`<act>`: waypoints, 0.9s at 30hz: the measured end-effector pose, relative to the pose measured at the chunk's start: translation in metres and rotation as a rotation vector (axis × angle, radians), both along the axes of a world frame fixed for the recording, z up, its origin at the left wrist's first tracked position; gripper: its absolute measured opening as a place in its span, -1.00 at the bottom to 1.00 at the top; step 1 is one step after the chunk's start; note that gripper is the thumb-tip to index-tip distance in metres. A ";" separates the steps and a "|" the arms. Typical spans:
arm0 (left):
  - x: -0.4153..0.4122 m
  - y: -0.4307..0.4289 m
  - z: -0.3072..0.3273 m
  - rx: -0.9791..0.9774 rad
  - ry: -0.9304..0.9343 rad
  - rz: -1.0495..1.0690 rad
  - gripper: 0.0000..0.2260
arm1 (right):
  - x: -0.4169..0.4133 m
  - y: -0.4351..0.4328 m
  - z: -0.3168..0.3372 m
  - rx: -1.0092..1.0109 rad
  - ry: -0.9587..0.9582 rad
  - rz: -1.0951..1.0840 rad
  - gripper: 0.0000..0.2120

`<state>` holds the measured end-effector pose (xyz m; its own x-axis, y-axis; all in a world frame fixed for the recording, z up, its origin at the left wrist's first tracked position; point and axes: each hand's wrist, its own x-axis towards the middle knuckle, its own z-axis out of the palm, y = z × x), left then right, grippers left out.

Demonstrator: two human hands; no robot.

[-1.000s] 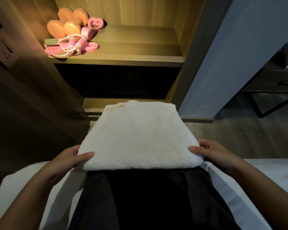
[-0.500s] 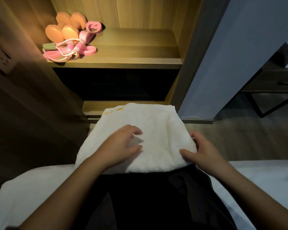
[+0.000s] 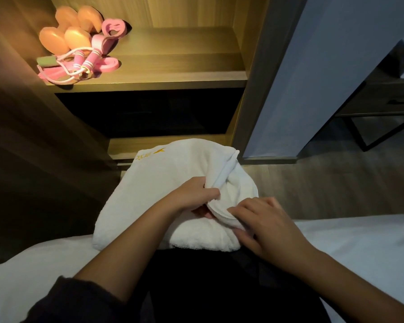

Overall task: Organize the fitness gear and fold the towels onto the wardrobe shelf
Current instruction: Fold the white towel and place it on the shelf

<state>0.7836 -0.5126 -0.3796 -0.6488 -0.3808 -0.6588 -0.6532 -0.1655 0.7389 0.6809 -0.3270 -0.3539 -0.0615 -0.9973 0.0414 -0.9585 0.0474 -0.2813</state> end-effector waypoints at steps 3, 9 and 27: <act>0.010 0.000 -0.009 0.045 0.097 0.047 -0.84 | -0.008 0.009 -0.006 -0.002 -0.079 -0.034 -0.73; 0.008 0.005 -0.011 0.071 0.171 0.055 -0.75 | -0.019 0.010 -0.011 -0.036 -0.250 -0.050 -0.73; 0.147 -0.040 -0.022 -0.834 0.013 0.398 -0.91 | -0.059 -0.009 -0.021 0.541 -1.016 -0.587 -0.74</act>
